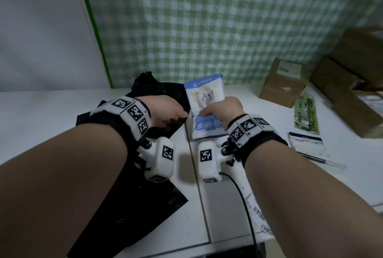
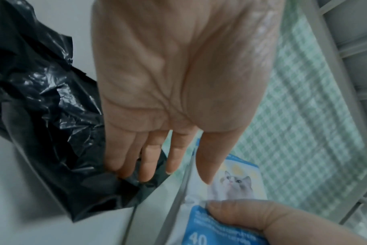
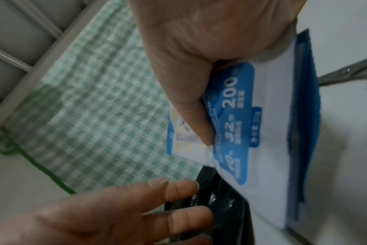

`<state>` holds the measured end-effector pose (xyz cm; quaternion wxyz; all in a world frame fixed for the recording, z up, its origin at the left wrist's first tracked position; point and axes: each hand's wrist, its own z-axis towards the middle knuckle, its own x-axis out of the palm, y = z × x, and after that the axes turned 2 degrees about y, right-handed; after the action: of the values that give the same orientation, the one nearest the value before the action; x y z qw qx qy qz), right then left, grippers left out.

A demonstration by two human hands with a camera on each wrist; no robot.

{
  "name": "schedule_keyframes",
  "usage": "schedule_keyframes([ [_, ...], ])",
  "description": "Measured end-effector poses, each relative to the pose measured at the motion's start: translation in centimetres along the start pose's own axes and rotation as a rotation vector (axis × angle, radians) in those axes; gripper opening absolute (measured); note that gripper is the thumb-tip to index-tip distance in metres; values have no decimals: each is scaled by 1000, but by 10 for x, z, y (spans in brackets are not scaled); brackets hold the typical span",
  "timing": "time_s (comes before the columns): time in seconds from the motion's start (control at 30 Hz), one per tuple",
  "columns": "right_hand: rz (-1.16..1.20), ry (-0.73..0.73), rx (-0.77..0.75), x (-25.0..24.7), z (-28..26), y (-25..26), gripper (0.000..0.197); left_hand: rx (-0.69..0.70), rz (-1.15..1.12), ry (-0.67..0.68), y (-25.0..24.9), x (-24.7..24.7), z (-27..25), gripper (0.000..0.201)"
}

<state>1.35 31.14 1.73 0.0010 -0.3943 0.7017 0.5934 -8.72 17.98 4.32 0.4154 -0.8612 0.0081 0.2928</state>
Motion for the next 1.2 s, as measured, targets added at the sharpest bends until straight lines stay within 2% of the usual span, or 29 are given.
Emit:
schedule_keyframes([
  [0.07, 176, 34, -44, -7, -19, 4, 38, 31, -66, -1, -6, 0, -19, 13],
  [0.17, 440, 215, -100, -17, -53, 12, 37, 133, -203, 49, -11, 3, -43, 32],
  [0.23, 546, 342, -132, -22, -78, 17, 33, 225, -360, 122, -15, 8, -63, 31],
  [0.33, 668, 442, -133, -24, -114, 18, 19, 310, -495, 134, -13, 14, -96, 27],
  [0.53, 717, 662, -153, -21, -168, 2, 24, 324, -519, 102, 13, 13, -141, 27],
  [0.6, 720, 721, -157, -16, -182, -6, 34, 363, -572, 82, 23, 15, -152, 24],
  [0.67, 695, 710, -174, -8, -190, -12, 43, 384, -623, 65, 31, 17, -158, 23],
  [0.73, 679, 636, -181, 1, -195, -16, 44, 373, -579, 37, 40, 19, -164, 24],
  [0.83, 680, 521, -145, 9, -202, -21, 44, 299, -336, -43, 54, 12, -170, 37],
  [0.9, 690, 472, -109, 9, -205, -27, 39, 268, -196, -238, 68, 3, -172, 39],
  [0.97, 682, 445, -78, 5, -205, -35, 33, 284, -169, -466, 84, -7, -173, 28],
  [1.0, 671, 454, -64, 3, -205, -39, 30, 281, -152, -519, 93, -11, -174, 18],
  [1.03, 652, 482, -49, 1, -206, -43, 26, 254, -108, -514, 101, -14, -175, 11],
  [1.07, 626, 523, -36, 1, -207, -47, 22, 211, -46, -471, 110, -16, -175, 11],
  [1.13, 541, 629, -22, 3, -212, -51, 14, 107, 80, -348, 126, -14, -172, 23],
  [1.2, 431, 739, -26, 10, -218, -52, 13, 24, 137, -285, 138, -8, -170, 31],
])
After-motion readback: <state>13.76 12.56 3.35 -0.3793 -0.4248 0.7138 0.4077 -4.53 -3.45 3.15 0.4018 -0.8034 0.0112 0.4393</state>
